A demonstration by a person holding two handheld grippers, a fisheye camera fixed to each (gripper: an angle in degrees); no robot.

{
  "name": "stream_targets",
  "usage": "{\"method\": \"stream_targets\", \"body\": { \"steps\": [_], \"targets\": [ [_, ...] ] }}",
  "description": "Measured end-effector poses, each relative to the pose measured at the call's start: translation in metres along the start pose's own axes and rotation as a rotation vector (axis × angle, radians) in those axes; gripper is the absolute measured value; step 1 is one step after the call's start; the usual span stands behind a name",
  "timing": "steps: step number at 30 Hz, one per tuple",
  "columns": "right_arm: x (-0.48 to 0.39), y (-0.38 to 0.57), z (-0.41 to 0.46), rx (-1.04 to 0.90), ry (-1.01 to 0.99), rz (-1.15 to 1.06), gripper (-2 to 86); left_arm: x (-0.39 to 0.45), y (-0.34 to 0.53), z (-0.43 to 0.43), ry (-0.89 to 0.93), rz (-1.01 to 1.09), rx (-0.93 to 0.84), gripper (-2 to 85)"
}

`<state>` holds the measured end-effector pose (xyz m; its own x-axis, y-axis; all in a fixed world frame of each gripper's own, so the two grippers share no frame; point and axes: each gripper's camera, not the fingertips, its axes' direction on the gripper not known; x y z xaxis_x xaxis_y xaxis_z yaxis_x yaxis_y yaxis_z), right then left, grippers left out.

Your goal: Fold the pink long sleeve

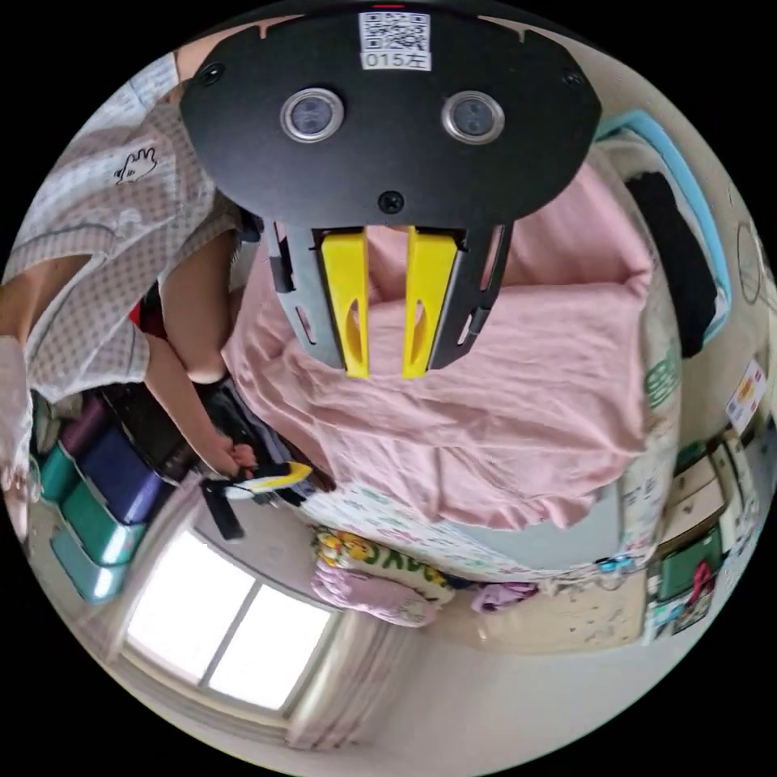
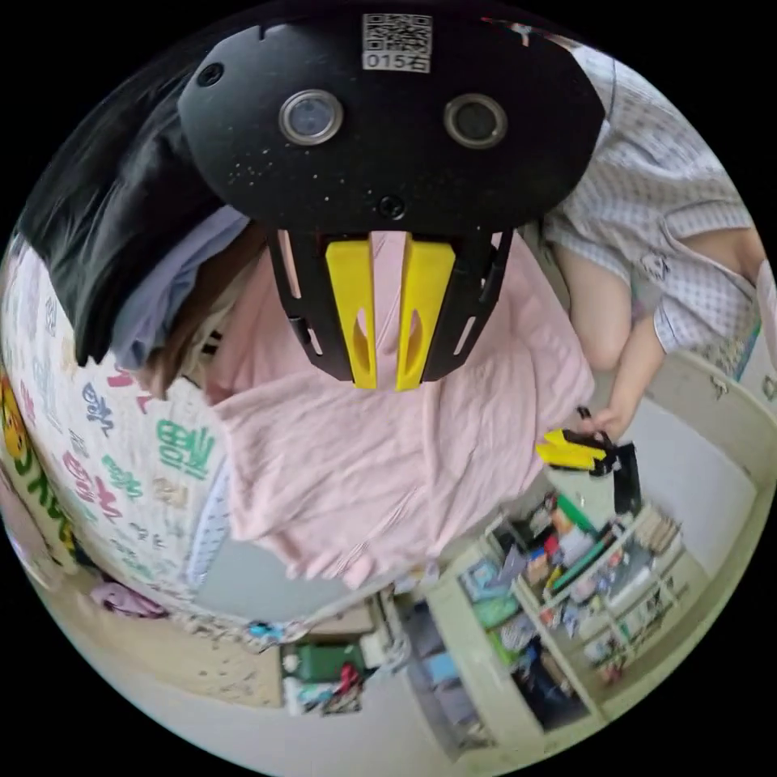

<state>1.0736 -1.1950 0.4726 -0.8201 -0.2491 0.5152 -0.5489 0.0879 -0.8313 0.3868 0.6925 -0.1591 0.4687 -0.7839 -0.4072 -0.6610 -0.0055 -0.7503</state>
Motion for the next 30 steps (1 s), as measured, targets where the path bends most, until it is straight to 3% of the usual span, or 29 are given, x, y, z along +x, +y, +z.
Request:
{"method": "stream_targets", "body": {
  "steps": [2,7,13,22,27,30],
  "targets": [
    [0.015,-0.011,-0.014,0.13,-0.001,0.027,6.4,-0.038,-0.007,-0.029,-0.094,-0.13,0.054,8.2],
    [0.04,-0.097,0.029,0.164,0.168,-0.016,9.0,-0.135,-0.08,-0.044,-0.345,-0.255,0.089,11.2],
    [0.111,-0.211,0.129,0.102,0.114,0.122,14.2,-0.239,-0.143,0.012,-0.351,-0.404,0.092,13.7],
    [0.164,-0.275,0.22,-0.034,0.123,0.111,10.8,-0.287,-0.192,0.068,-0.417,-0.384,-0.067,13.5],
    [0.152,-0.268,0.218,-0.039,0.166,0.051,5.1,-0.273,-0.199,0.066,-0.4,-0.35,-0.121,4.8],
    [0.123,-0.24,0.169,0.054,0.168,-0.044,4.6,-0.239,-0.197,0.039,-0.432,-0.27,-0.066,3.5]
  ]
}}
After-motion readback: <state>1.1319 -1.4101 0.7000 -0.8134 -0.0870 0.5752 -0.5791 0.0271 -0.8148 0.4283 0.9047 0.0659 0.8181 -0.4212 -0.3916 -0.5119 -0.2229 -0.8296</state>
